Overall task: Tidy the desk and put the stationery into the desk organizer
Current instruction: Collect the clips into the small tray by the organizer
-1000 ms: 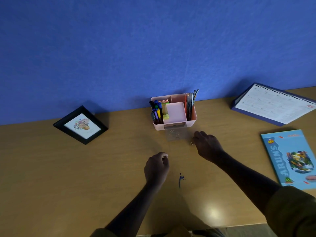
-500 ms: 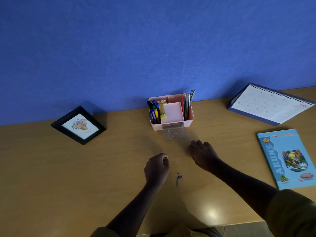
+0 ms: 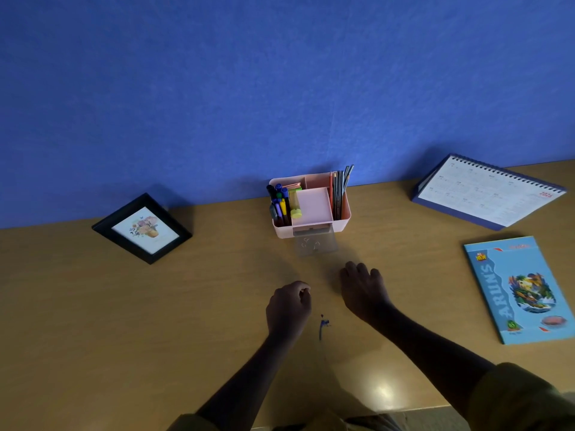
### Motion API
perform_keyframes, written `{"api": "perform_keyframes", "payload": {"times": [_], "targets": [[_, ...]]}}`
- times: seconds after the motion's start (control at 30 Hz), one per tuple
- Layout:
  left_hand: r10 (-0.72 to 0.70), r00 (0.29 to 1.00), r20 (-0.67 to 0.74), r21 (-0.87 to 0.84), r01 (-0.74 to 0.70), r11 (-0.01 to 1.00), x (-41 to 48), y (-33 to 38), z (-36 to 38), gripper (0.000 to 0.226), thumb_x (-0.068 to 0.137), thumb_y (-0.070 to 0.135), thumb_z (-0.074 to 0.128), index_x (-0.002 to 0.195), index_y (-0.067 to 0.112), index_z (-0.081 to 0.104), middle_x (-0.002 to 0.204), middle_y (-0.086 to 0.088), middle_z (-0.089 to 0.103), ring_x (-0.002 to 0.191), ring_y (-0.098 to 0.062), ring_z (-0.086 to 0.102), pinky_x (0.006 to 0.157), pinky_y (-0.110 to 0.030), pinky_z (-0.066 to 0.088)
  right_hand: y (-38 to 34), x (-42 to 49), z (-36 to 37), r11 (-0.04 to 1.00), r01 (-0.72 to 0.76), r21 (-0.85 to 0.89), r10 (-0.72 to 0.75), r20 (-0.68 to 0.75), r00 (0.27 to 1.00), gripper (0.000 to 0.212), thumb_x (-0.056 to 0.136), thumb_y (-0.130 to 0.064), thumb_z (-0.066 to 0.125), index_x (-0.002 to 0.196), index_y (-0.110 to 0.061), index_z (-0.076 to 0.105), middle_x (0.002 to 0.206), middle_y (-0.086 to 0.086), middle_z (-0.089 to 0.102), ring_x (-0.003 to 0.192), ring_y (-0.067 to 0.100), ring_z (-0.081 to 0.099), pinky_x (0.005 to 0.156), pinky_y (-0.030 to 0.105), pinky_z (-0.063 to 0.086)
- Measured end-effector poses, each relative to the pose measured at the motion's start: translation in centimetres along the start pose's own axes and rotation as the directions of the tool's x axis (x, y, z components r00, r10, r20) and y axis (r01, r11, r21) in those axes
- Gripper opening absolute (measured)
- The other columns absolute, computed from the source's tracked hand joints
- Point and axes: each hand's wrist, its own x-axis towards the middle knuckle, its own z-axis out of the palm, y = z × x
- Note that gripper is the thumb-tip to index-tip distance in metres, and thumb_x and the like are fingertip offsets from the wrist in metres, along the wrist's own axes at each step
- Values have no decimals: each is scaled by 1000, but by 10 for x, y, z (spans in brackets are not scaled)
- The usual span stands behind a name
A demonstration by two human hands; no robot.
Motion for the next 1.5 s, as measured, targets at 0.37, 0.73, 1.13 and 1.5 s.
{"api": "perform_keyframes", "payload": {"times": [0.37, 0.73, 1.13, 1.5], "targets": [[47, 999, -6, -49, -47, 998, 3, -4, -1, 25, 102, 33, 63, 120, 28, 79, 111, 12, 80, 92, -3, 74, 73, -27, 60, -11, -6, -28, 859, -130, 495, 157, -14, 987, 6, 104, -21, 63, 103, -16, 61, 82, -5, 62, 56, 5, 55, 46, 21, 50], [26, 999, -22, -69, -27, 997, 9, -4, -6, 23, 102, 33, 63, 117, 29, 80, 105, 14, 81, 87, 0, 73, 67, -22, 57, 2, 72, -90, 892, 42, 451, 113, -312, 943, 7, 101, -21, 69, 99, -16, 71, 95, -2, 69, 78, 10, 65, 66, 28, 58], [0, 1000, 1, -92, 0, 996, 12, -5, -13, 23, 102, 29, 64, 118, 27, 80, 111, 14, 80, 93, 1, 73, 70, -17, 57, -12, 112, -72, 994, 60, 88, -45, -165, 985, 29, 104, -41, 64, 92, -18, 77, 83, -3, 75, 72, 15, 72, 82, 38, 62], [-329, 769, 548, -772, 617, 155, 26, 4, -25, 30, 107, 29, 60, 119, 7, 75, 108, -12, 82, 104, -30, 78, 93, -45, 63, -5, 90, -81, 872, -76, 483, 219, -246, 944, 17, 105, -24, 62, 96, -18, 76, 88, -4, 74, 71, 9, 70, 67, 29, 60]]}}
